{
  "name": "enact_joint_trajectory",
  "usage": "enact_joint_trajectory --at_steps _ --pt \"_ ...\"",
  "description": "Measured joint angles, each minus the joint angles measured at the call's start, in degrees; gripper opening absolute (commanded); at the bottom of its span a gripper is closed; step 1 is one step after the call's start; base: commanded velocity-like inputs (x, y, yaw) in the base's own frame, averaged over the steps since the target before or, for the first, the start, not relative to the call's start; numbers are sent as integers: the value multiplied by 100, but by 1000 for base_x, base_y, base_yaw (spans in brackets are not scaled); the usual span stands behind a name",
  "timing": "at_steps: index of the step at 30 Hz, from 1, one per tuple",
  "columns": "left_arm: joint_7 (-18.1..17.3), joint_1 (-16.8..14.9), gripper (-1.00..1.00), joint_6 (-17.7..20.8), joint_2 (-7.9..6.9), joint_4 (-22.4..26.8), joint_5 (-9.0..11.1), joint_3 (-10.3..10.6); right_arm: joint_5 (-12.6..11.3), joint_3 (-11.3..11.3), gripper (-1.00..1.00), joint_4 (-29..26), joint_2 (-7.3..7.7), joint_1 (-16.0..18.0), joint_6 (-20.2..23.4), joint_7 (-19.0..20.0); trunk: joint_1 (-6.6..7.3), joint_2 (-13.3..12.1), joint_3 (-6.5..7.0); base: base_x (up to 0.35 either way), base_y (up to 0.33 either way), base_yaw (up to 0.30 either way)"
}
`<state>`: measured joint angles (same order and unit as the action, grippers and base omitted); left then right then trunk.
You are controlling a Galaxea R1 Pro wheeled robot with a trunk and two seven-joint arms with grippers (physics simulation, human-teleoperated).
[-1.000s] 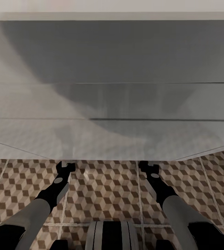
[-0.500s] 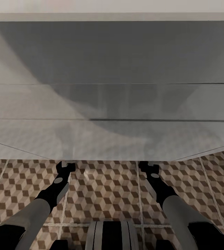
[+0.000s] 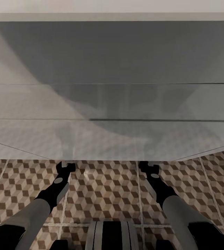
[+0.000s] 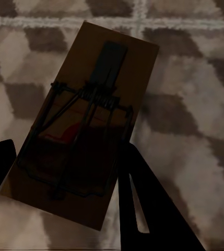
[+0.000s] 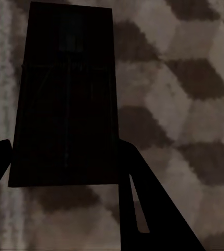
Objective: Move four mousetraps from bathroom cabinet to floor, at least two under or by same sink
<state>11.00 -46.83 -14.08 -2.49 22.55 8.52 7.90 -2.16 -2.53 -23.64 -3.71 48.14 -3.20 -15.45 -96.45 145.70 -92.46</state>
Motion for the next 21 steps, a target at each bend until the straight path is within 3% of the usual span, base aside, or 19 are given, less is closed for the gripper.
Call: enact_joint_trajectory --at_steps 11,21 --pt "-54 1 -100 72 -9 -236 5 -20 -6 -48 -100 252 -13 7 1 2 0 0 0 0 0 0" --pt "-62 -2 -100 207 -21 -379 4 -30 -1 -86 -100 426 -148 8 142 3 0 0 0 0 0 0"
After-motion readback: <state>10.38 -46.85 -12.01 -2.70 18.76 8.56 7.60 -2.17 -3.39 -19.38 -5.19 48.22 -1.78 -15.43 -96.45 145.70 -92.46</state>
